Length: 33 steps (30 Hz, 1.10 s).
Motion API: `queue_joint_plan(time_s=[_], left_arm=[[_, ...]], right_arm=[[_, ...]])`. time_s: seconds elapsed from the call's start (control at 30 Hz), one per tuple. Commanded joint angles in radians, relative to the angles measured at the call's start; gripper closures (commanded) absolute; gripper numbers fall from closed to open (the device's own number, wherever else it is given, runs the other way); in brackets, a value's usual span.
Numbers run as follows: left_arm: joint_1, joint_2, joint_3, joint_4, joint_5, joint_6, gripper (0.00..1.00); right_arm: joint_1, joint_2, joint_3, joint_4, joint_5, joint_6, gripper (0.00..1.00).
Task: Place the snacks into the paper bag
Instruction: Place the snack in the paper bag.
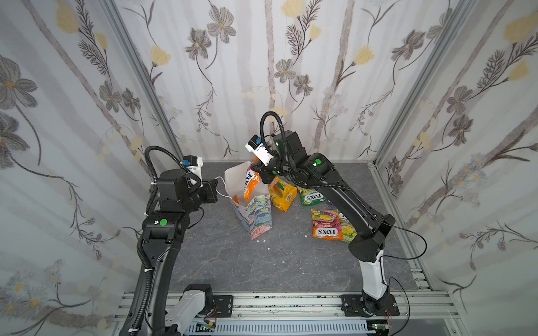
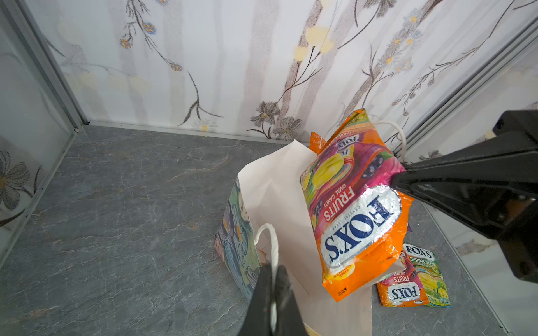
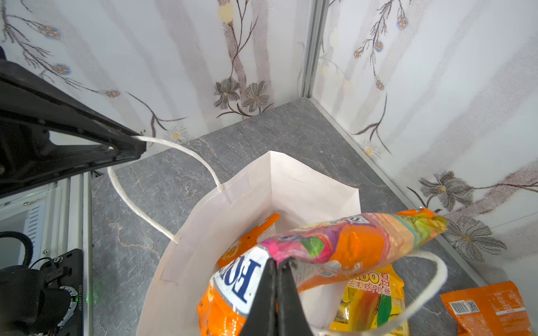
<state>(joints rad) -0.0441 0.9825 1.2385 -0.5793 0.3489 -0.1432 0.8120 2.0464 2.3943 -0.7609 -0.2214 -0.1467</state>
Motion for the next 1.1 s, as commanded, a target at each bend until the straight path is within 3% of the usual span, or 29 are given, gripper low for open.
queue_joint_plan(time_s=[0.0,0.23,0.47,0.8,1.07], left_arm=[[0.001,-0.003,-0.008,0.04,0.003,-0.014,1.0],[0.001,0.004,-0.013,0.047,0.013,-0.018,1.0],[0.001,0.004,-0.015,0.047,0.008,-0.018,1.0],[0.001,0.01,-0.008,0.041,-0.005,-0.007,1.0],[0.003,0.012,-0.002,0.038,-0.01,-0.001,1.0]], right_arm=[[0.001,0.0,0.009,0.011,0.06,-0.014,1.0],[0.043,-0.011,0.009,-0.025,0.181,-0.027,1.0],[0.062,-0.008,0.009,0.017,0.219,-0.007,1.0],[0.093,-0.035,0.008,-0.102,0.334,-0.136,1.0],[0.15,-0.014,0.008,-0.141,0.519,-0.235,1.0]])
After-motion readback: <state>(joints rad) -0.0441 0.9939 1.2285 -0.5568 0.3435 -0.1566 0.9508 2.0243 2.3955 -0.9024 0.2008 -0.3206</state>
